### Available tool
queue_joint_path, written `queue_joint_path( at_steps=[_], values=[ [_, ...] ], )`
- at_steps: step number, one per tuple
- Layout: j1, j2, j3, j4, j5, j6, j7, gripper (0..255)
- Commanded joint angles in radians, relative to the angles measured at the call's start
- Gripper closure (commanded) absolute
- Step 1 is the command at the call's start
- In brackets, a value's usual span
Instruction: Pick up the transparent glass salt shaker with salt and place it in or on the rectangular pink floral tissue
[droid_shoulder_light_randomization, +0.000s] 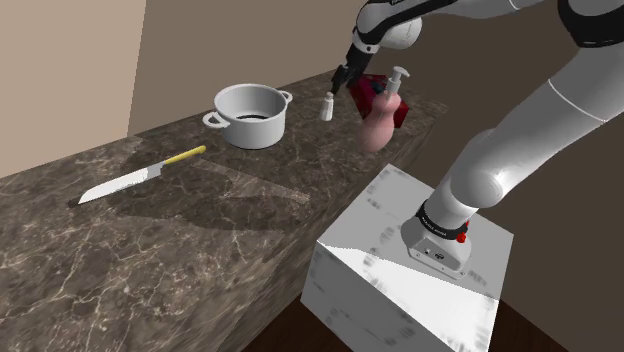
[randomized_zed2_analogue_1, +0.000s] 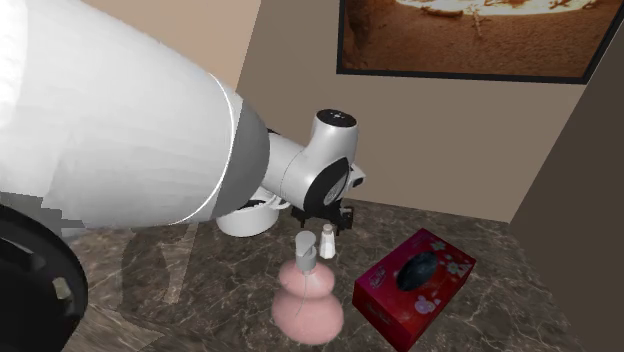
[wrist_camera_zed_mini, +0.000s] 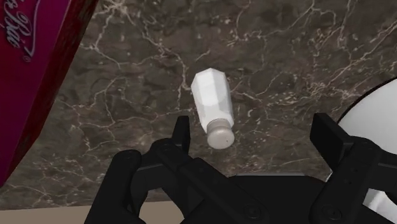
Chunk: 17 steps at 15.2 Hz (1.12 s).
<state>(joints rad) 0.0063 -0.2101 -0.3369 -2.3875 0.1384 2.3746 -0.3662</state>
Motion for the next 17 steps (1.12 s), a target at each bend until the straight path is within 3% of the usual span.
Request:
queue_joint_path(
  at_steps=[1, 3, 11, 17],
  values=[
    [0.013, 0.083, -0.026, 0.027, 0.062, 0.051, -0.064, 0],
    [0.02, 0.165, -0.046, 0.064, 0.136, 0.087, -0.136, 0],
    [0.027, 0.266, -0.033, 0.065, 0.232, 0.172, -0.203, 0],
    [0.027, 0.266, -0.033, 0.065, 0.232, 0.172, -0.203, 0]
  ],
)
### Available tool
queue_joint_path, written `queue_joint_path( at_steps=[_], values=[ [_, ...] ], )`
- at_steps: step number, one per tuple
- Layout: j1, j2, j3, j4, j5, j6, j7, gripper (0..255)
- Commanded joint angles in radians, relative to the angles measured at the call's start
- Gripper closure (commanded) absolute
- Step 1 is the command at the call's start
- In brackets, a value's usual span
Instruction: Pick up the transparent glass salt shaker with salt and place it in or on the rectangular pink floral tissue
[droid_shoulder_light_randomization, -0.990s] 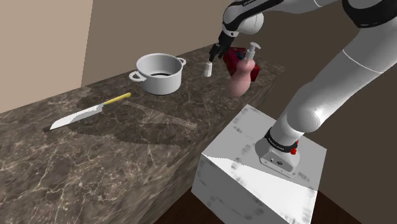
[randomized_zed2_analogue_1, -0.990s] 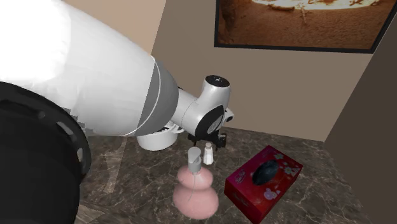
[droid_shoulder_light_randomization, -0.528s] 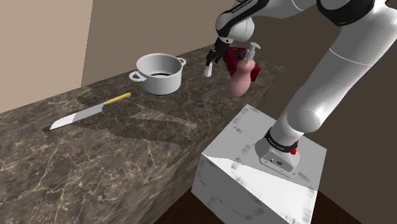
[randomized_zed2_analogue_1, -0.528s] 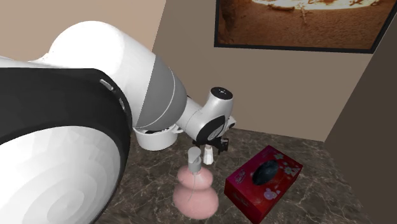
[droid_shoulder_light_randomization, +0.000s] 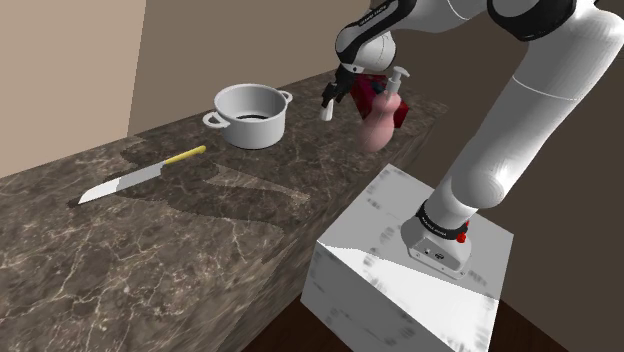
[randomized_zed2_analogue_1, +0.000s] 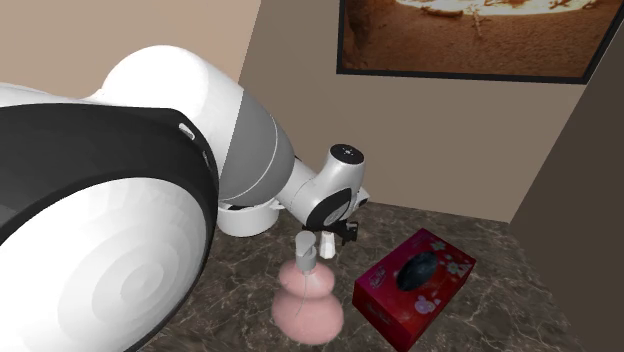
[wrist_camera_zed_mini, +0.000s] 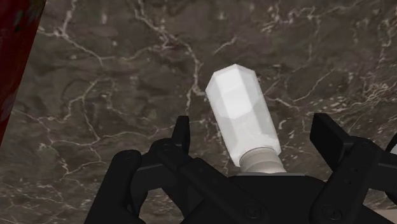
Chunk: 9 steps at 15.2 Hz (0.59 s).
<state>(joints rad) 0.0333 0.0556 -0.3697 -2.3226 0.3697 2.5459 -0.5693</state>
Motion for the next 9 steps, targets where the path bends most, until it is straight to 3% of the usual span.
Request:
queue_joint_path(
  at_steps=[1, 2, 3, 9],
  values=[
    [0.0, 0.0, 0.0, 0.0, 0.0, 0.0, 0.0, 0],
    [0.0, 0.0, 0.0, 0.0, 0.0, 0.0, 0.0, 0],
    [0.0, 0.0, 0.0, 0.0, 0.0, 0.0, 0.0, 255],
    [0.0, 0.0, 0.0, 0.0, 0.0, 0.0, 0.0, 255]
  ],
)
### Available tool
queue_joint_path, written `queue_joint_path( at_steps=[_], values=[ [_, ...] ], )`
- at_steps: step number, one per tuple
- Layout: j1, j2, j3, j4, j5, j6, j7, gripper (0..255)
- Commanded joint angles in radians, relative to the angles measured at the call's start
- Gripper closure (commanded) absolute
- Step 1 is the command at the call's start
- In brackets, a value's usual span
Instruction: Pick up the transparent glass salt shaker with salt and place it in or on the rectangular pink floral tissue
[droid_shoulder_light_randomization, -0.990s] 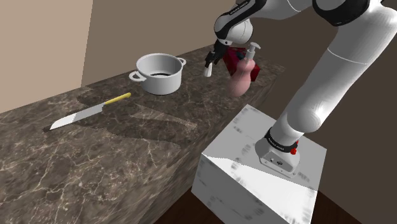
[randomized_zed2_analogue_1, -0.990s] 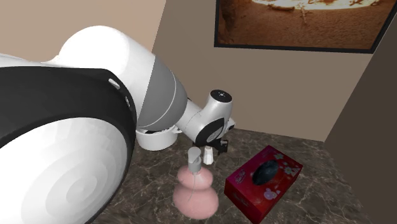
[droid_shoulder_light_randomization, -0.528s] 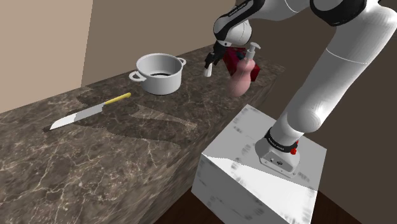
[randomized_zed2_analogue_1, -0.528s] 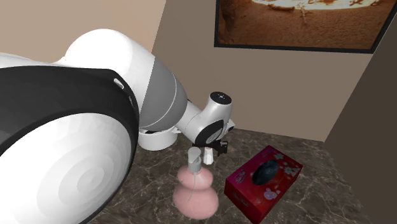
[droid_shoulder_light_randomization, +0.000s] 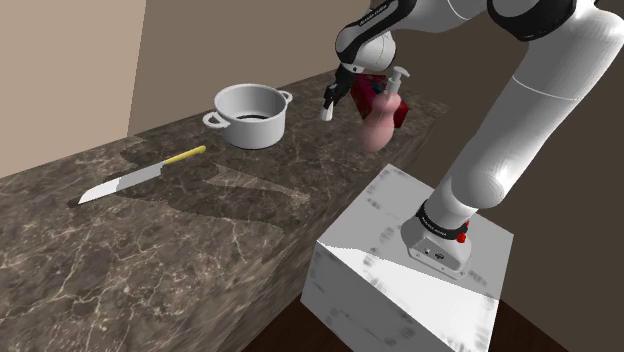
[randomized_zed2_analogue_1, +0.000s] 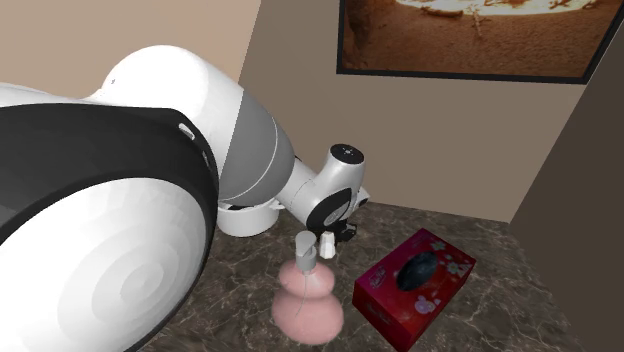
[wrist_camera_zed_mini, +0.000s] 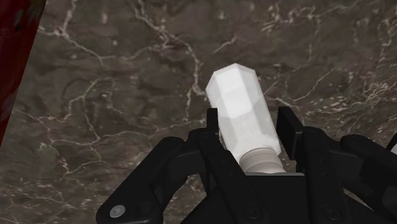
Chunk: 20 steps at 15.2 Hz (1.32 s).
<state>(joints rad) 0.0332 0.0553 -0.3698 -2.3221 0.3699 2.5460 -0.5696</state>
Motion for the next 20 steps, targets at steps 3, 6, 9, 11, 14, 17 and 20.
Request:
queue_joint_path(
  at_steps=[3, 6, 9, 11, 14, 17, 20],
  values=[
    [0.0, 0.0, 0.0, -0.001, 0.0, 0.0, 0.0, 255],
    [0.001, -0.03, -0.004, 0.009, -0.035, -0.034, 0.031, 255],
    [0.0, -0.058, -0.006, 0.022, -0.067, -0.069, 0.058, 255],
    [-0.001, -0.075, -0.007, 0.031, -0.086, -0.093, 0.075, 255],
    [-0.002, -0.1, -0.006, 0.048, -0.111, -0.129, 0.099, 255],
    [-0.004, -0.123, -0.005, 0.066, -0.134, -0.166, 0.119, 255],
    [-0.006, -0.143, -0.004, 0.087, -0.153, -0.204, 0.138, 255]
  ],
)
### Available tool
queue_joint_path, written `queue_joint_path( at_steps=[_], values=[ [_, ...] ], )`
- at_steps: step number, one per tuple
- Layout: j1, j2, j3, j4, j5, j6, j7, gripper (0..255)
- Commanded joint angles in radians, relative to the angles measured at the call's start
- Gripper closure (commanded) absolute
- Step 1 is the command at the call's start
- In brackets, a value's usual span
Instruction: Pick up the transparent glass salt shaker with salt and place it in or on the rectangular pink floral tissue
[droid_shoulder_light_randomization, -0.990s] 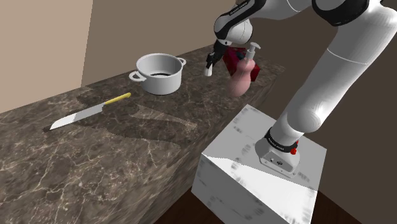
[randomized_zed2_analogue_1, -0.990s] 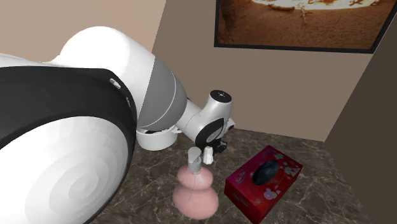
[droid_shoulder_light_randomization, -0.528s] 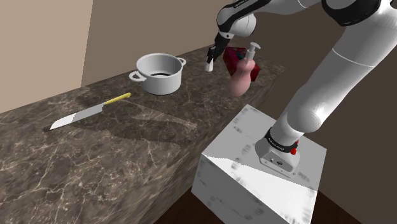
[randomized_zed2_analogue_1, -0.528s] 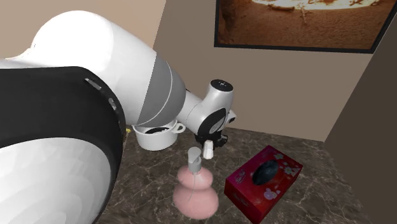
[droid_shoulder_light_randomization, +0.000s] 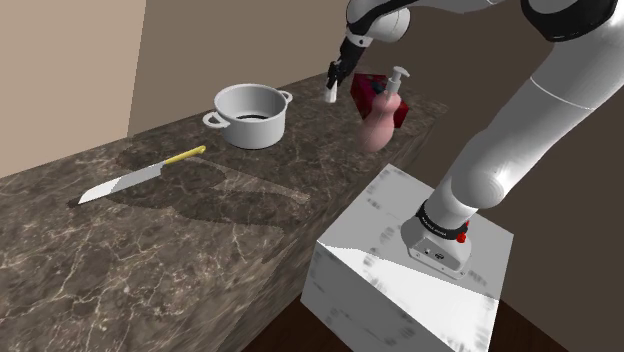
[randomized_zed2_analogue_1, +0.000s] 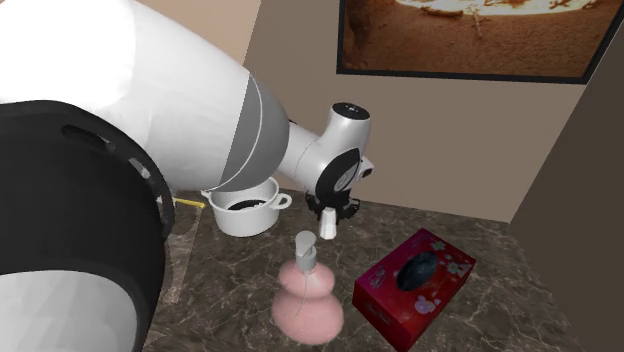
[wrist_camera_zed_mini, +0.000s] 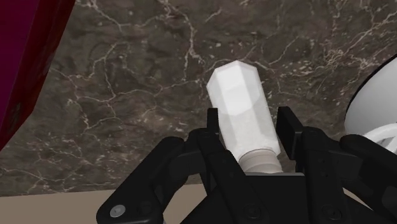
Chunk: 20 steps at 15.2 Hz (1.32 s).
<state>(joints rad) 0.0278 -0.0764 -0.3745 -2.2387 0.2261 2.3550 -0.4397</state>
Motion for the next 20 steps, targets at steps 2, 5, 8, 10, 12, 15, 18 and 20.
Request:
queue_joint_path(
  at_steps=[2, 5, 8, 10, 12, 15, 18, 20],
  values=[
    [-0.002, -0.024, 0.002, 0.018, -0.02, -0.038, 0.02, 255],
    [-0.004, -0.041, 0.004, 0.042, -0.035, -0.077, 0.035, 255],
    [-0.005, -0.056, 0.006, 0.068, -0.048, -0.115, 0.049, 255],
    [-0.006, -0.064, 0.008, 0.086, -0.055, -0.141, 0.058, 255],
    [-0.007, -0.072, 0.009, 0.105, -0.062, -0.167, 0.066, 255],
    [-0.007, -0.082, 0.011, 0.136, -0.071, -0.205, 0.077, 255],
    [-0.027, -0.087, -0.018, 0.146, -0.069, -0.229, 0.03, 255],
    [-0.047, -0.087, -0.048, 0.156, -0.065, -0.245, -0.019, 255]
  ],
)
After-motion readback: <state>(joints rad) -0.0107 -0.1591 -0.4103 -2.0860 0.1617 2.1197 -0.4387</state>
